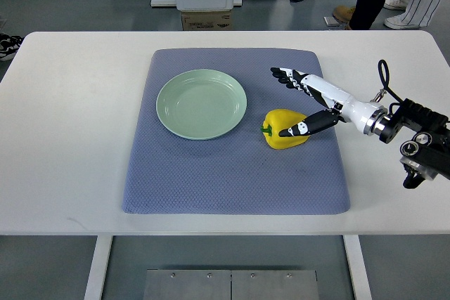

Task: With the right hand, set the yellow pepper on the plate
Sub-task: 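Reach the right hand down toward the yellow pepper, then close the right hand fingers around the yellow pepper, then lift the pepper with the right hand and carry it over the plate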

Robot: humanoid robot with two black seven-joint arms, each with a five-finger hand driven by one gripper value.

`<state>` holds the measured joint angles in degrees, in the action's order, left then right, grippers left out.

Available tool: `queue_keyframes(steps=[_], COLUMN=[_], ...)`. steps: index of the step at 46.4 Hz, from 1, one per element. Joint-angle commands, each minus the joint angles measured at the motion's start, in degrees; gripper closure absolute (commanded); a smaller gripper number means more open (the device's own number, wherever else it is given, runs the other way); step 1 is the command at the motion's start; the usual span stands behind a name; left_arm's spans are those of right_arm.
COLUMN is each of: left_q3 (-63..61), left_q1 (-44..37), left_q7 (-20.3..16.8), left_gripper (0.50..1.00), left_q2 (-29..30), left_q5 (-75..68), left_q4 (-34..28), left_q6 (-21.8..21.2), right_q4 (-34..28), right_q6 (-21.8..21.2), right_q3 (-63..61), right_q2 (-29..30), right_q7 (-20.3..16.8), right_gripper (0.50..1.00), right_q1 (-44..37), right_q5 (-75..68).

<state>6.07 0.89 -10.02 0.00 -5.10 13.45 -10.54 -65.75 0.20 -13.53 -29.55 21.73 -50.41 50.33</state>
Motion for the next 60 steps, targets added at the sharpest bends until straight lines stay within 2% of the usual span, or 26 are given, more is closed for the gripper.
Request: queue_keyframes(steps=[1,11,32,54,60], left_q3=[0.0,0.0,0.0,0.0,0.0], left_q1=[0.0,0.0,0.0,0.0,0.0], left_q7=[0.0,0.0,0.0,0.0,0.0], left_gripper=[0.5,0.5,0.5,0.5,0.5], left_q2=[0.0,0.0,0.0,0.0,0.0], left_q5=[0.0,0.0,0.0,0.0,0.0], left_q4=[0.0,0.0,0.0,0.0,-0.1], left_q6=[0.0,0.0,0.0,0.1,0.0], right_q4=[0.6,4.3,4.8,7.9,8.3], right_q6=[0.3,0.4,0.9,0.9,0.9], right_q3=[0.3,1.5,3.9,5.6,5.6], right_q2=[0.2,1.2,2.7,3.8,3.8], right_q7=[0.0,0.1,0.7,0.7,0.7], right_gripper=[0.511,0.525,0.54,0.634,0.689], right_q1=[0.1,0.3,0.1,0.1,0.1], right_q5=[0.6,3.0,3.9,4.7,4.6])
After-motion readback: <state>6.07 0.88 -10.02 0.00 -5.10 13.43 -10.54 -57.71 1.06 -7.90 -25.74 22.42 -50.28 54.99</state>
